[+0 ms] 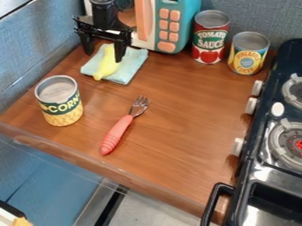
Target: Moved the banana to the bottom right side of the table
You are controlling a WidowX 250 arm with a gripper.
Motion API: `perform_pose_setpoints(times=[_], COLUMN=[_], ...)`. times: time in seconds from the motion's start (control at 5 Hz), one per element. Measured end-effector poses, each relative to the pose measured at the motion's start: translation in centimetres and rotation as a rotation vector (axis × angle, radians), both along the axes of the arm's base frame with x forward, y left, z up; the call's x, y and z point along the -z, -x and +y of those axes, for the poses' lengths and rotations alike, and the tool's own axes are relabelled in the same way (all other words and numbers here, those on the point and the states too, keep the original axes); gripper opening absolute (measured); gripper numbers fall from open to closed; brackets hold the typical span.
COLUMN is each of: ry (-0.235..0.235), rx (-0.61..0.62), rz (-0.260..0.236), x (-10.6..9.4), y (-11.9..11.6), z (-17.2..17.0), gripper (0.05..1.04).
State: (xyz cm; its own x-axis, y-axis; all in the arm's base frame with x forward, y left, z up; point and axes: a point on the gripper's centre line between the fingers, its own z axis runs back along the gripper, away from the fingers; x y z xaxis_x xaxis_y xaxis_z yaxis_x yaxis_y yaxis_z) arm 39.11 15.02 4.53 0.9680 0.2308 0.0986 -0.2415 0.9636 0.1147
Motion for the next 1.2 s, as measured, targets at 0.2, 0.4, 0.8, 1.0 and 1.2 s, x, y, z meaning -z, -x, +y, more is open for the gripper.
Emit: perform_pose_setpoints(times=[0.2,0.4,0.8,1.0,1.2], ry=[0.004,0.008,0.022,0.031,0.039], rx=[-0.032,-0.044,-0.016,-0.012,0.037], rz=[0.028,0.049,0.049,-0.001,-0.046], x=[1.8,3.0,3.2,0.5,-2.0], y=[-0.7,-1.2,-0.6,0.2,1.7], z=[0.6,0.9,0.6,-0.4,-3.8], gripper=[1.000,0.931,0.591,0.591,0.591])
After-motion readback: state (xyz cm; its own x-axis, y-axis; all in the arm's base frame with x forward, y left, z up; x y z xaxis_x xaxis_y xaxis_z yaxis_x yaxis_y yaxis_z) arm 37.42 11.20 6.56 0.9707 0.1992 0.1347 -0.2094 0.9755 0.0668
